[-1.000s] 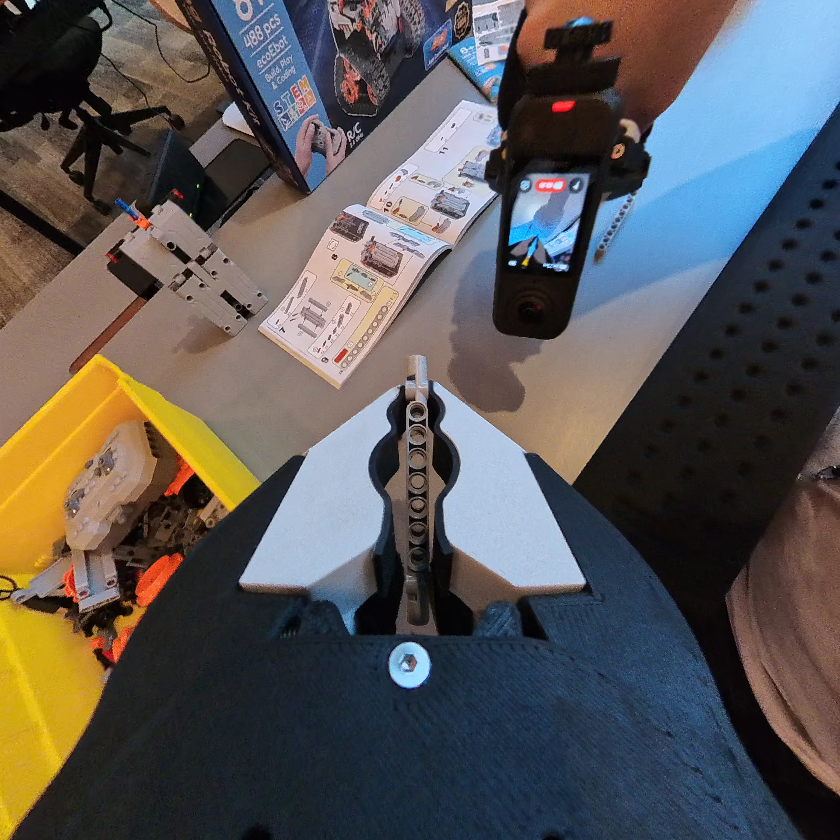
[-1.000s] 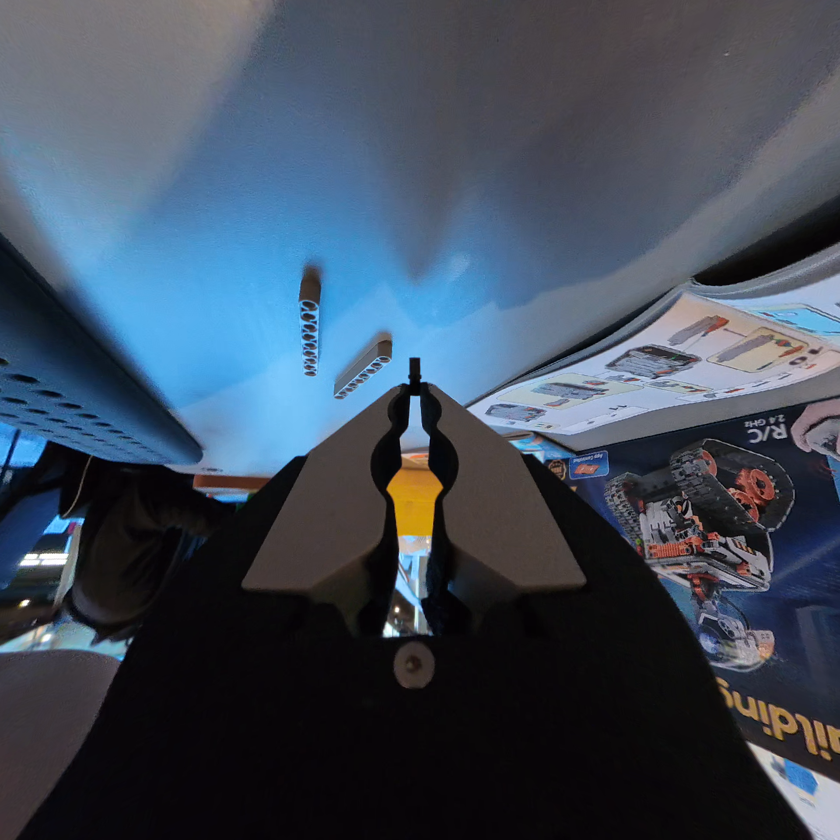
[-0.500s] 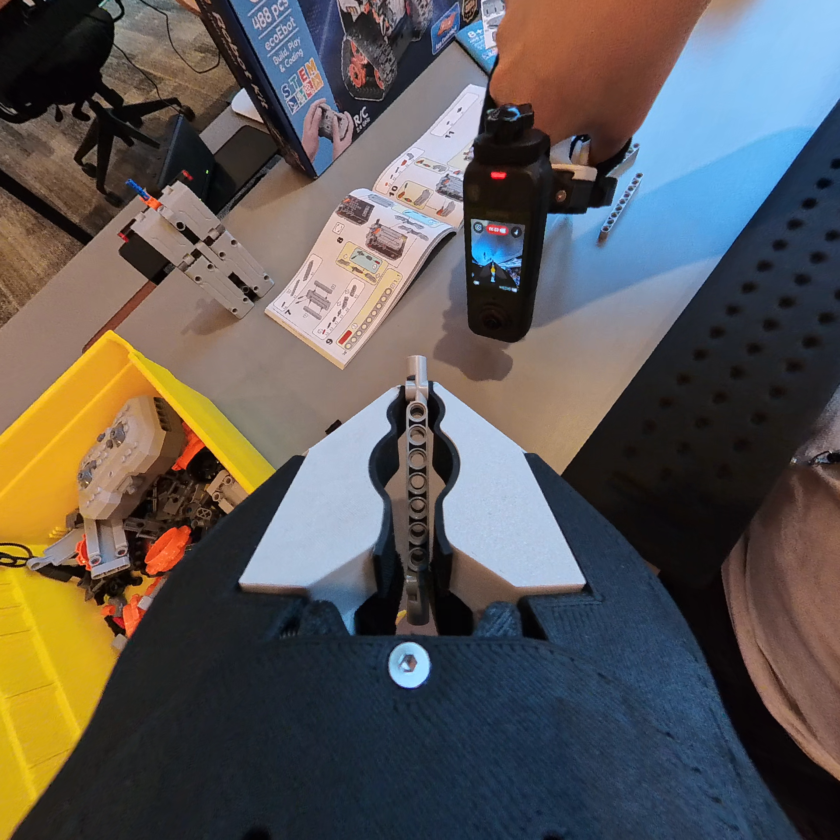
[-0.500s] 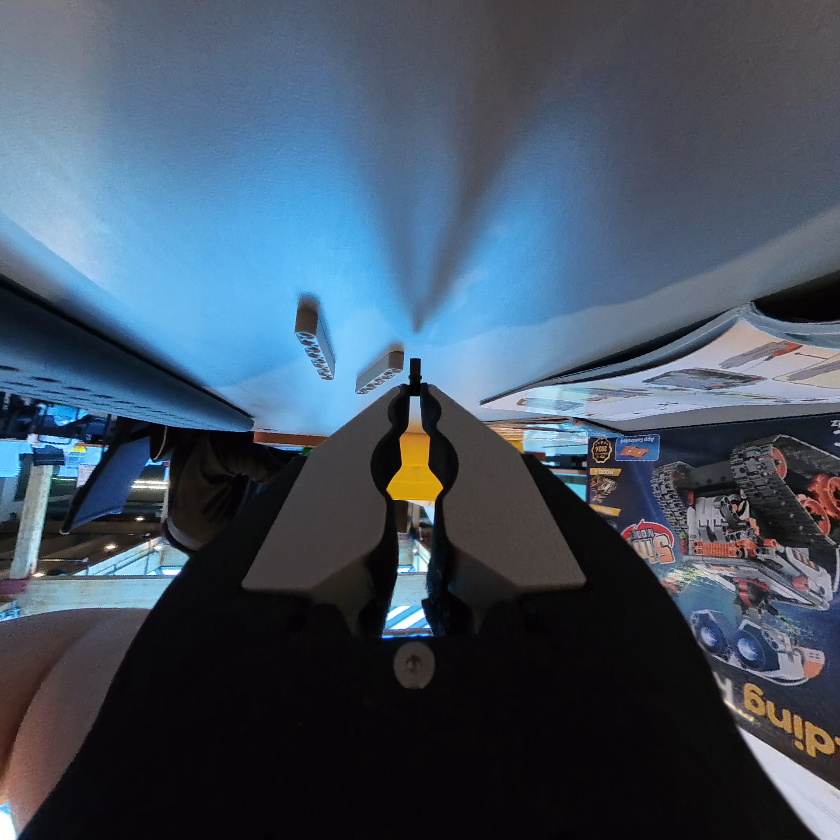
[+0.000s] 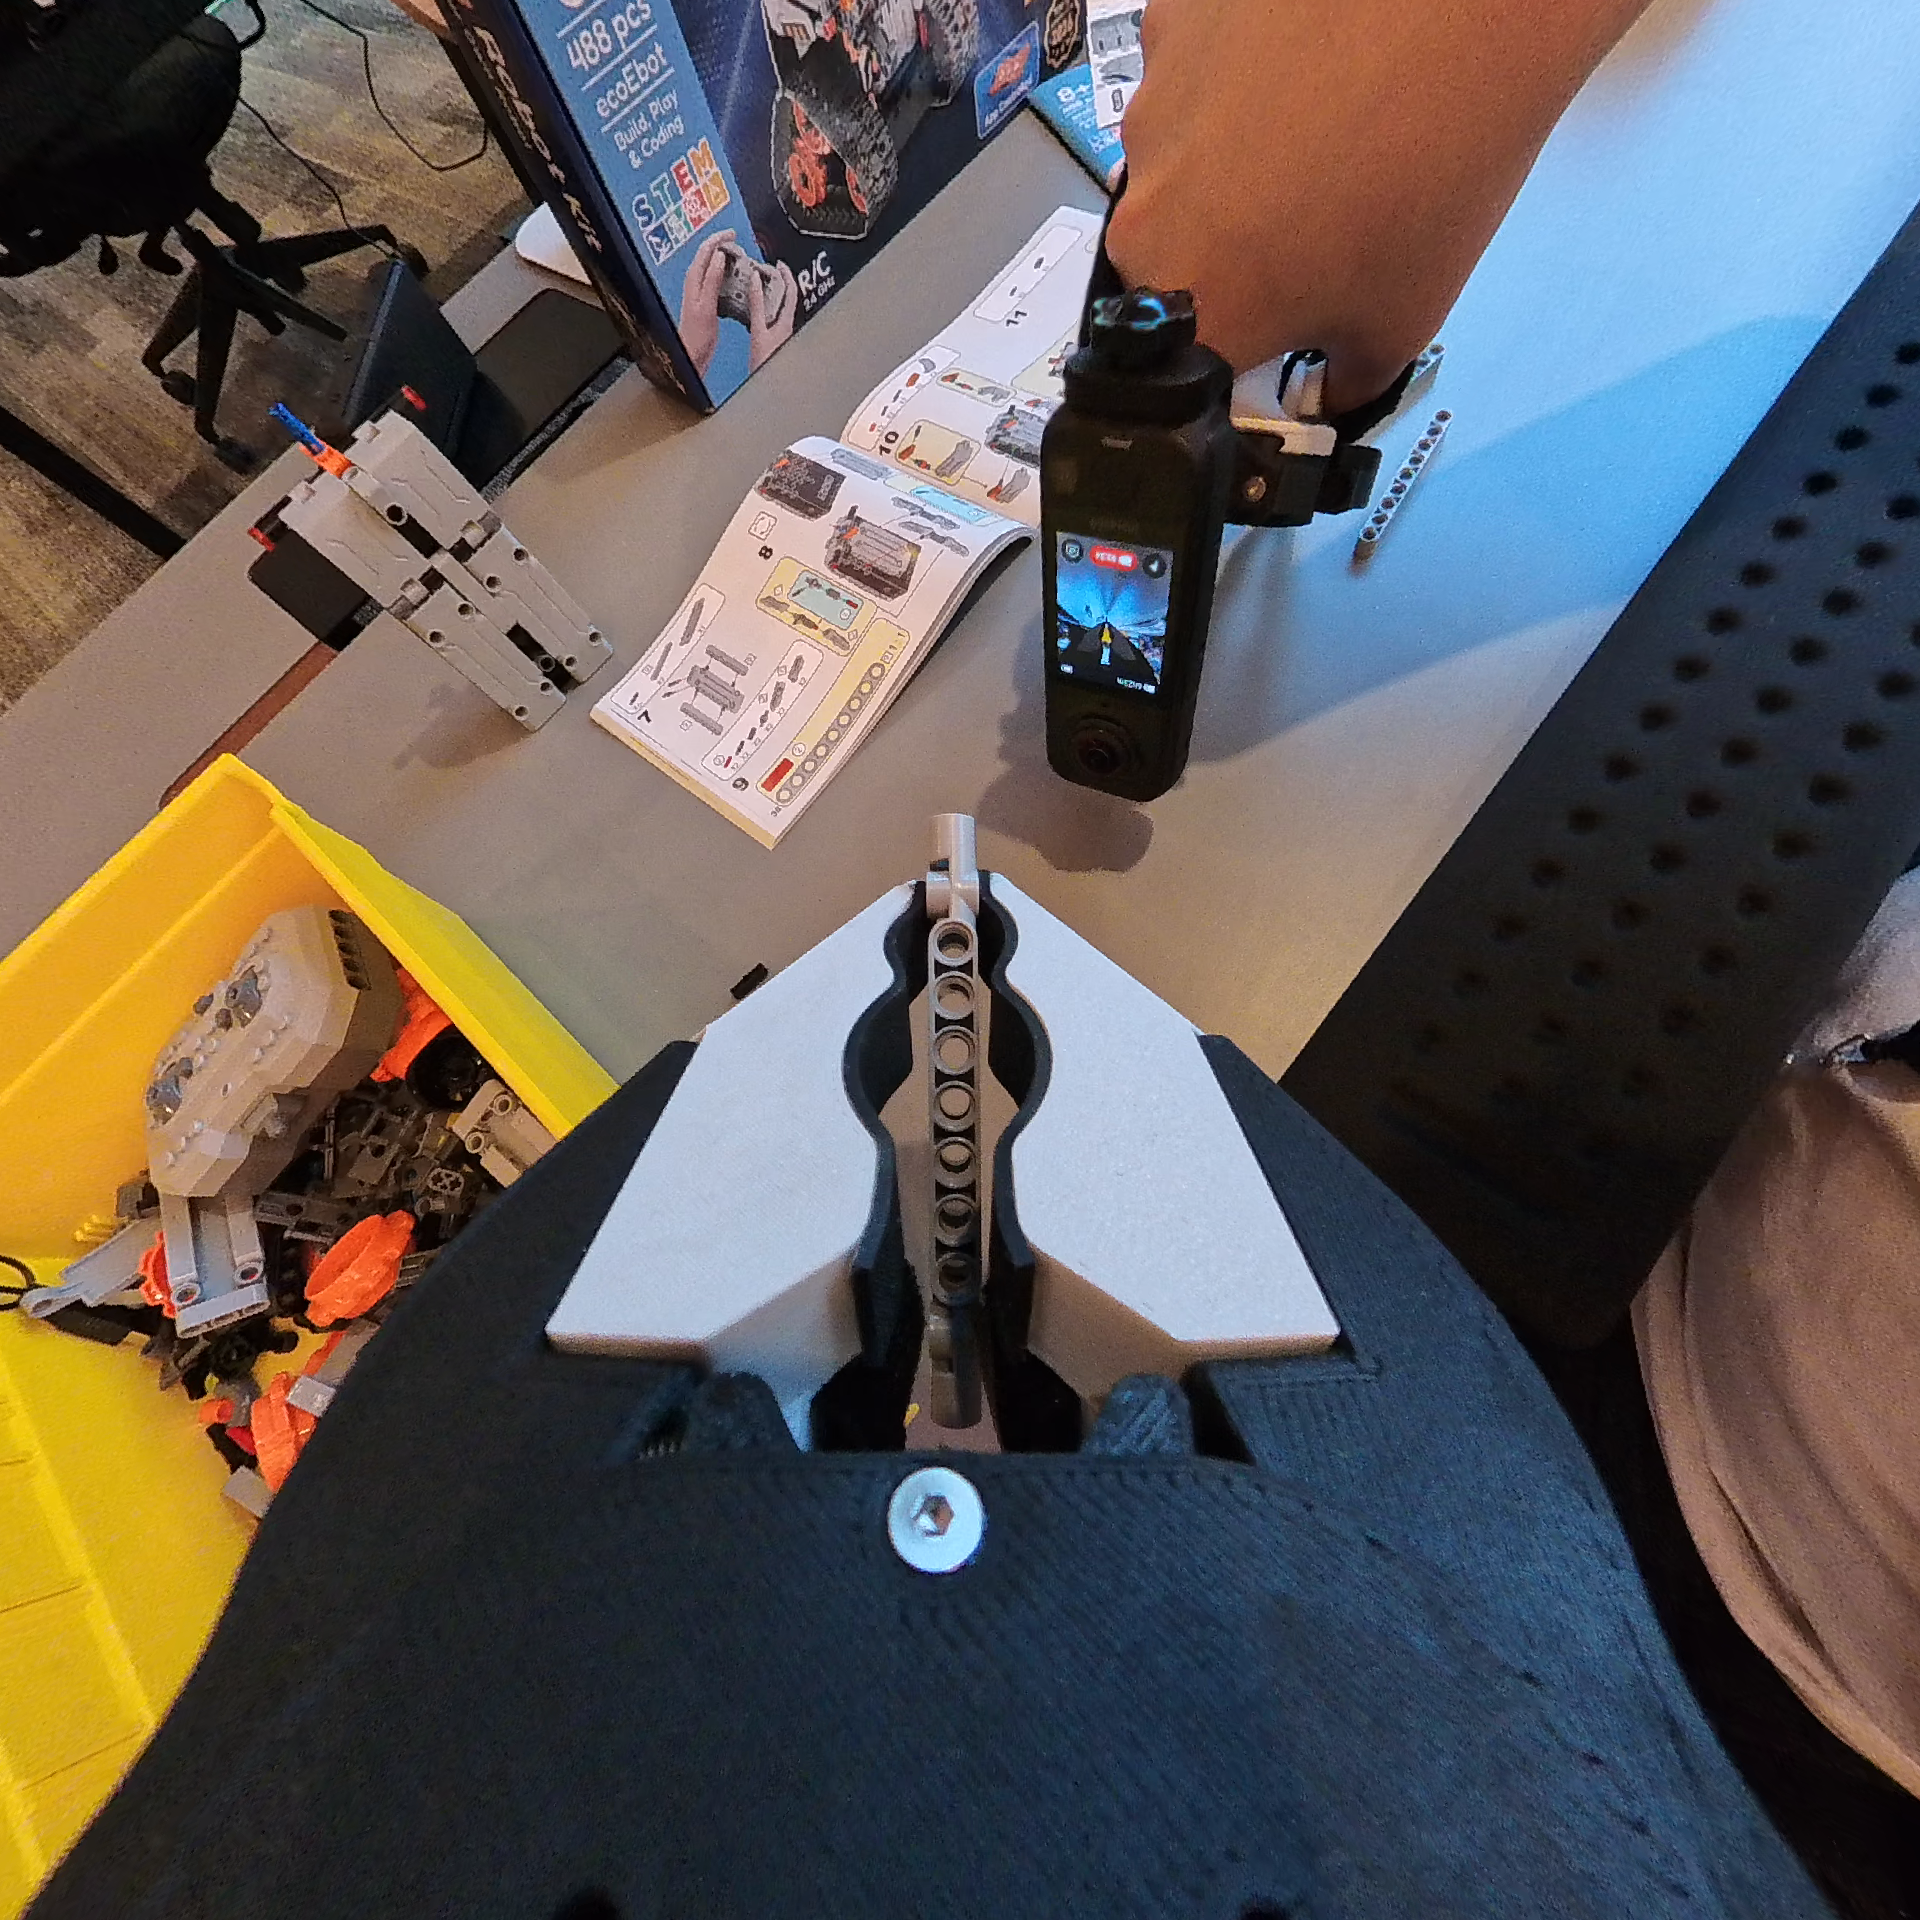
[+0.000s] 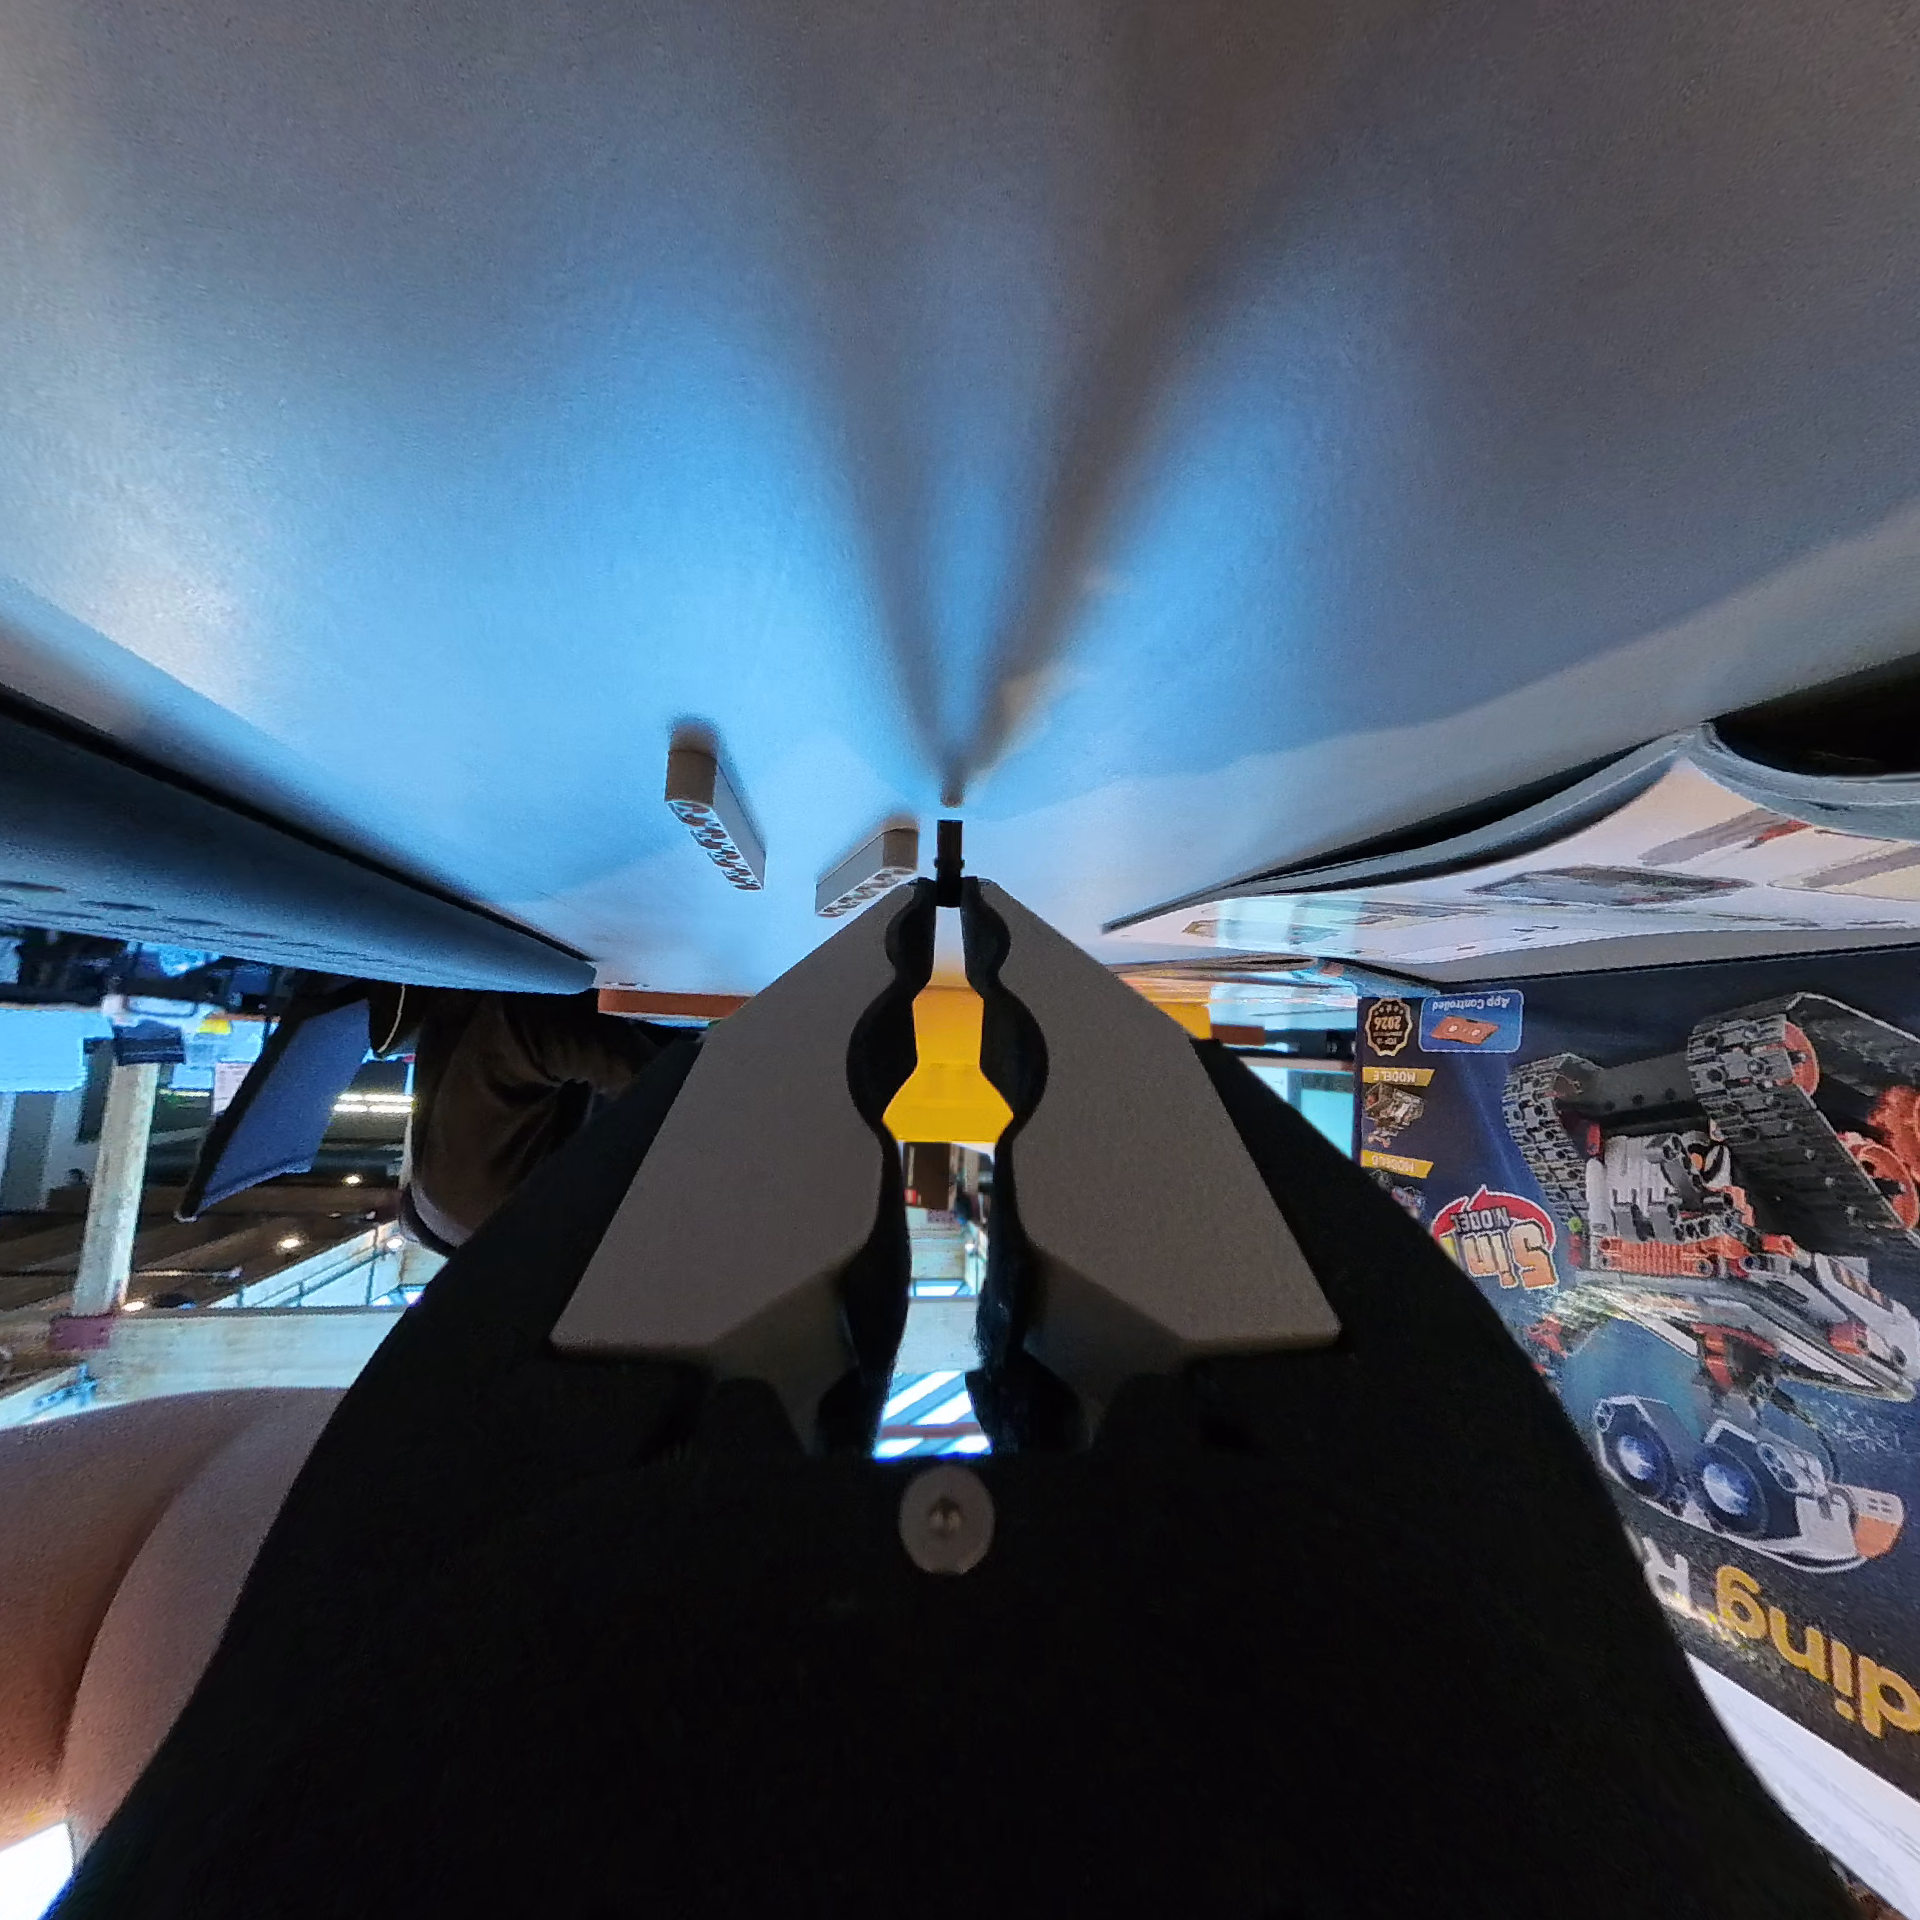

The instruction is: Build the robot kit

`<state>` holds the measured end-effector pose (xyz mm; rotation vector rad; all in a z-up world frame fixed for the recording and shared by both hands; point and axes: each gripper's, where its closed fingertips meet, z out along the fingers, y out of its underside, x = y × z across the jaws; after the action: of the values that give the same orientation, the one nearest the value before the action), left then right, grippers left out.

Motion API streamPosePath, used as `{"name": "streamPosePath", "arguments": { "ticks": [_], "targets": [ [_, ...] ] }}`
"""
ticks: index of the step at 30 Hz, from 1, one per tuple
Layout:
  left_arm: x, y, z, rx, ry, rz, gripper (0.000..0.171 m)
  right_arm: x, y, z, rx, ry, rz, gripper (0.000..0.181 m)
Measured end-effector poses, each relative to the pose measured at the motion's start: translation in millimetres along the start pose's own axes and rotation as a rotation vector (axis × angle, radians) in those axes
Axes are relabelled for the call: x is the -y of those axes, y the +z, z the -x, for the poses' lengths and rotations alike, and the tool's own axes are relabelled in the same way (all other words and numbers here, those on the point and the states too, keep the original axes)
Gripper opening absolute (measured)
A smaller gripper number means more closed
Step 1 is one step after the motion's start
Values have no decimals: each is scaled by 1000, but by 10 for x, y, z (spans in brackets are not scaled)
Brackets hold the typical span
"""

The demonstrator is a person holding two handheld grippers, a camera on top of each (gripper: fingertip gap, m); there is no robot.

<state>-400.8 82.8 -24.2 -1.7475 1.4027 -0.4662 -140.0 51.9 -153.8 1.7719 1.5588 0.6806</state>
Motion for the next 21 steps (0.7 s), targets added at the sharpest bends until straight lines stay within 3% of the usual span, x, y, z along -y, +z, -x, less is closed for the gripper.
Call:
{"name": "streamPosePath", "arguments": {
  "ticks": [17, 21],
  "targets": [
    [2, 21, -22, -27, -12, -12, 5, 3, -26, 40, 18, -18, 8, 16],
    [-7, 8, -11, -23, -12, -11, 5, -81, -131, 70, 44, -15, -81, 15]
  ]
}}
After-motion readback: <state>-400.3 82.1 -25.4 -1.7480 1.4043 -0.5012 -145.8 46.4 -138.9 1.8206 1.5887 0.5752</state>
